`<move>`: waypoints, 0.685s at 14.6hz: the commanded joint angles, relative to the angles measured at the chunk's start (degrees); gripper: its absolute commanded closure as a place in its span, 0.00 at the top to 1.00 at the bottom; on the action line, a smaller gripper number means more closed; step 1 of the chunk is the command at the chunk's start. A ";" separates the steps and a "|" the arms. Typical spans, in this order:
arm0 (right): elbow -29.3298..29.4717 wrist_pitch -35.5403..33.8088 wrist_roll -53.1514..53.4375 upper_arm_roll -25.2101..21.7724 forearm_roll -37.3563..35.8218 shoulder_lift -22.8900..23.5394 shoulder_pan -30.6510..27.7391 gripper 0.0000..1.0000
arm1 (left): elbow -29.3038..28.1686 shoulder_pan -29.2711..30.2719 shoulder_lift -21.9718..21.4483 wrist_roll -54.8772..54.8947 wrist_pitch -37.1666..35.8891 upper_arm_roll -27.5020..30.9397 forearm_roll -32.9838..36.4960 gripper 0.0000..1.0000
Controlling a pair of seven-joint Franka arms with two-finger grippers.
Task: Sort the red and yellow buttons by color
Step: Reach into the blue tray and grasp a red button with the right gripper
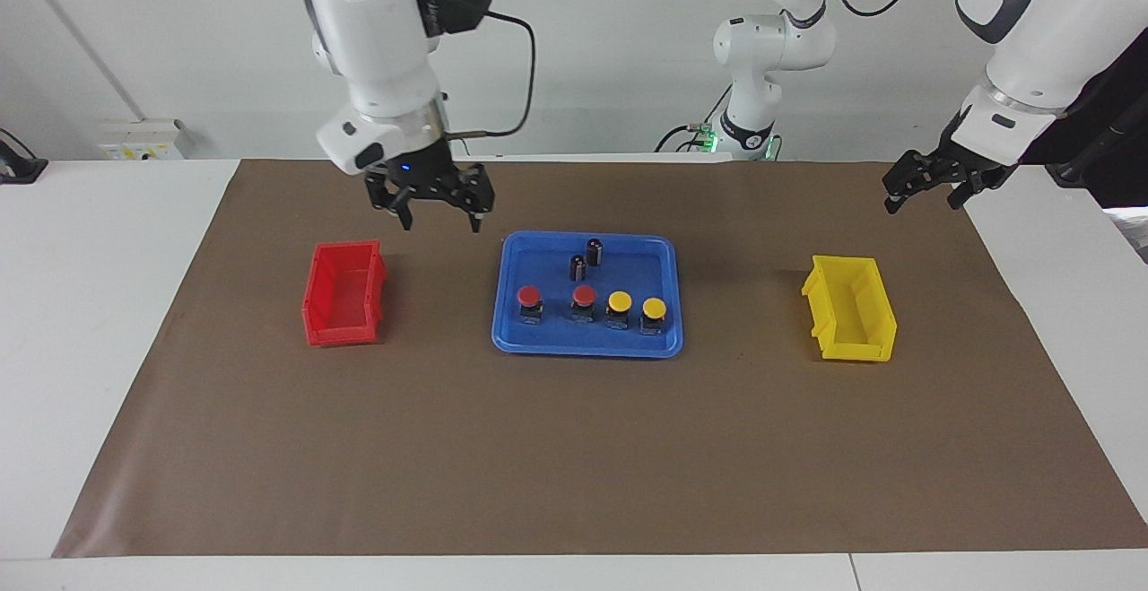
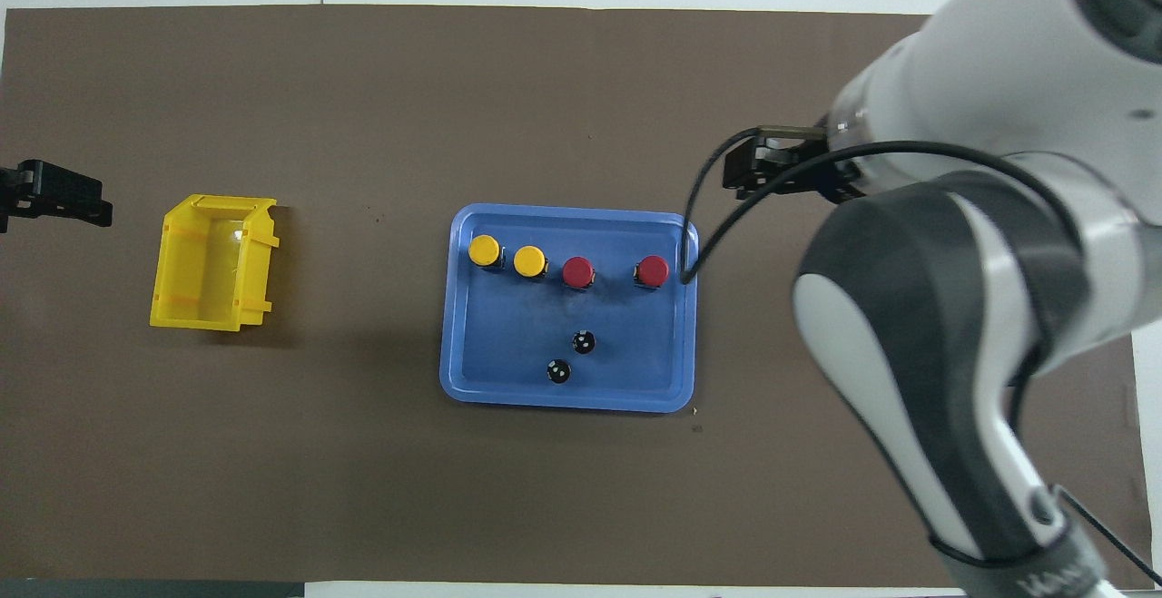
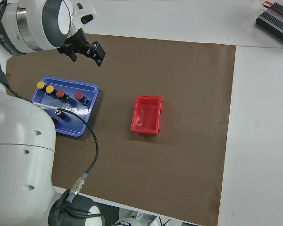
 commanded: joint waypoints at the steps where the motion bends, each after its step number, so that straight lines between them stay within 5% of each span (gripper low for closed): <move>1: -8.69 10.44 1.39 -0.42 0.35 0.69 1.99 1.00 | -1.81 -0.63 -1.77 -0.79 -0.23 0.47 -0.28 1.00; 4: -16.38 19.44 2.00 -0.42 0.35 1.37 4.10 1.00 | -4.18 -0.63 -3.00 -1.14 0.37 0.47 -0.28 1.00; 10: -21.30 23.66 2.01 -0.42 -0.96 2.35 5.16 1.00 | -7.62 0.51 -4.59 -1.06 1.79 0.82 -0.19 1.00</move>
